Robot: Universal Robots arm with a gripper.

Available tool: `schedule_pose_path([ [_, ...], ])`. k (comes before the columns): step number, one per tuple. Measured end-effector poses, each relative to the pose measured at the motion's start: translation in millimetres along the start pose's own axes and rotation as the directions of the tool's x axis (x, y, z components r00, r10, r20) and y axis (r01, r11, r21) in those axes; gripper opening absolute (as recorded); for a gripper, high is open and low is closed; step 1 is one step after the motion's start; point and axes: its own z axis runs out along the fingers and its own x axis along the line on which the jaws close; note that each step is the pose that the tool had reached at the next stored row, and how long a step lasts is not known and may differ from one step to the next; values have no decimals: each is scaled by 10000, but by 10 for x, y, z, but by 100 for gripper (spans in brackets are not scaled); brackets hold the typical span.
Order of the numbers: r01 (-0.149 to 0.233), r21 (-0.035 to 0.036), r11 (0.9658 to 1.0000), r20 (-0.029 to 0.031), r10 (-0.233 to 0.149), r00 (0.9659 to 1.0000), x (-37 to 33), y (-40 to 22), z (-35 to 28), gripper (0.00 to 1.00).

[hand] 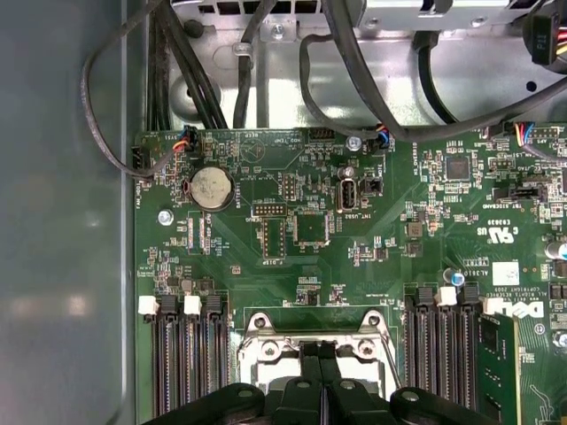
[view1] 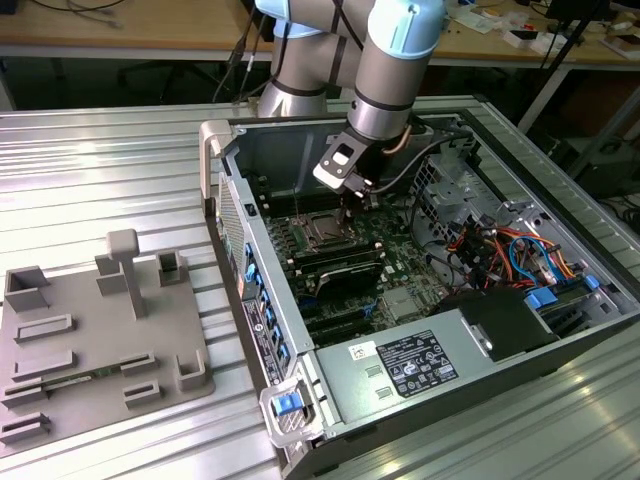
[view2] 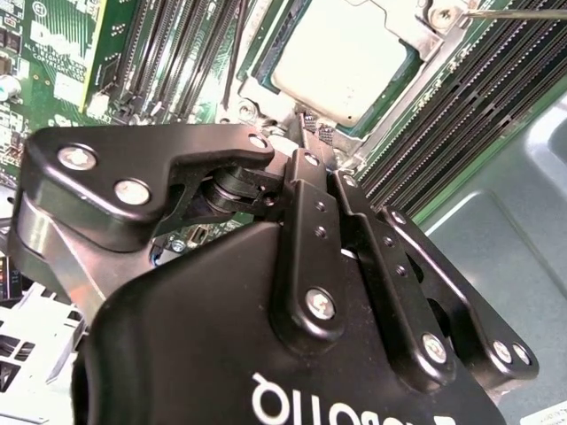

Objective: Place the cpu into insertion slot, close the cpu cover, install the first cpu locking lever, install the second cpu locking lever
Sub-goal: 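Install the first cpu locking lever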

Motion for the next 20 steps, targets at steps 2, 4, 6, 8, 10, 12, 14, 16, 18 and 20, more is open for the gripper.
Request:
schedule_pose_path([
  [2, 0, 0, 10000, 0, 0, 10000, 0, 12, 0, 11],
  [4, 0, 0, 10000, 1, 0, 10000, 0, 20, 0, 11],
  [6, 0, 0, 10000, 0, 0, 10000, 0, 27, 1, 11],
  [8, -1, 0, 10000, 0, 1, 10000, 1, 34, 1, 11],
  [10, 0, 1, 10000, 3, 0, 10000, 1, 39, -7, 11],
  [12, -1, 0, 10000, -6, 1, 10000, -1, 40, -47, 11],
  [14, 4, -1, 10000, -10, -4, 10000, 0, 41, -50, 11],
  [16, 174, -5, 9998, -15, -174, 9998, -1, 41, -51, 11],
  [18, 173, -5, 9998, -23, -173, 9998, -1, 41, -51, 11],
  [20, 173, -5, 9999, -24, -173, 9998, -1, 40, -51, 11],
])
